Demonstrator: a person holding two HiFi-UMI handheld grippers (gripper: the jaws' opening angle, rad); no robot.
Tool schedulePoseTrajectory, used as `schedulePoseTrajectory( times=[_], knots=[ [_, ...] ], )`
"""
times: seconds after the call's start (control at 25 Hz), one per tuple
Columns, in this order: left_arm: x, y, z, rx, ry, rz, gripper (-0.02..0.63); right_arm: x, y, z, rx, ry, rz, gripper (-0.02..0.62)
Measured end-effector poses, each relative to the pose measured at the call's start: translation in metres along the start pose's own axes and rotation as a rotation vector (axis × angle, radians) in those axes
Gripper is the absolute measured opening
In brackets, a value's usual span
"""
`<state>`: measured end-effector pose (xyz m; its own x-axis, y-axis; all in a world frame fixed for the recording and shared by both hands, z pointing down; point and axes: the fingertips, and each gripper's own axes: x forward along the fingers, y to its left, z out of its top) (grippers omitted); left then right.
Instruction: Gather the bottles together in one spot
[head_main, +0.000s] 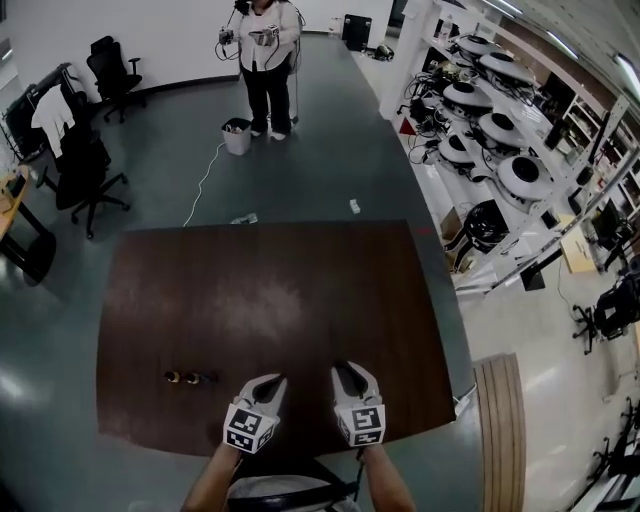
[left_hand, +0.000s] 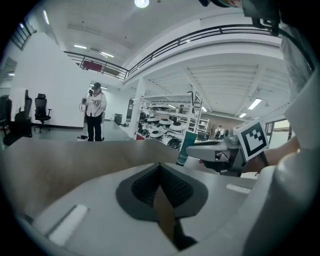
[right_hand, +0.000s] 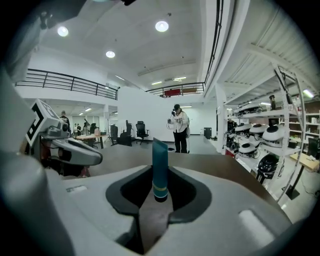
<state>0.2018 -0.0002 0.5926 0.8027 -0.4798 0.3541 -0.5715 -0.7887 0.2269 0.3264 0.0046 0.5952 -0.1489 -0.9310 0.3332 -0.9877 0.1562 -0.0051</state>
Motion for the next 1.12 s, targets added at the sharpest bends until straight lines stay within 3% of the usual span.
schedulePoseTrajectory(
  times=[0.6,1.12],
  knots=[
    [-0.066,0.05,-0.012,-0.06,-0.034,0.166,0.0,0.02,0.09,0.022,-0.051,-0.013,0.183,0.095],
    [-0.123,0.087,-0.023,-0.079,-0.042,0.236,0.0,0.046,0.179,0.016,-0.07,0.006,0.325,0.095]
  ],
)
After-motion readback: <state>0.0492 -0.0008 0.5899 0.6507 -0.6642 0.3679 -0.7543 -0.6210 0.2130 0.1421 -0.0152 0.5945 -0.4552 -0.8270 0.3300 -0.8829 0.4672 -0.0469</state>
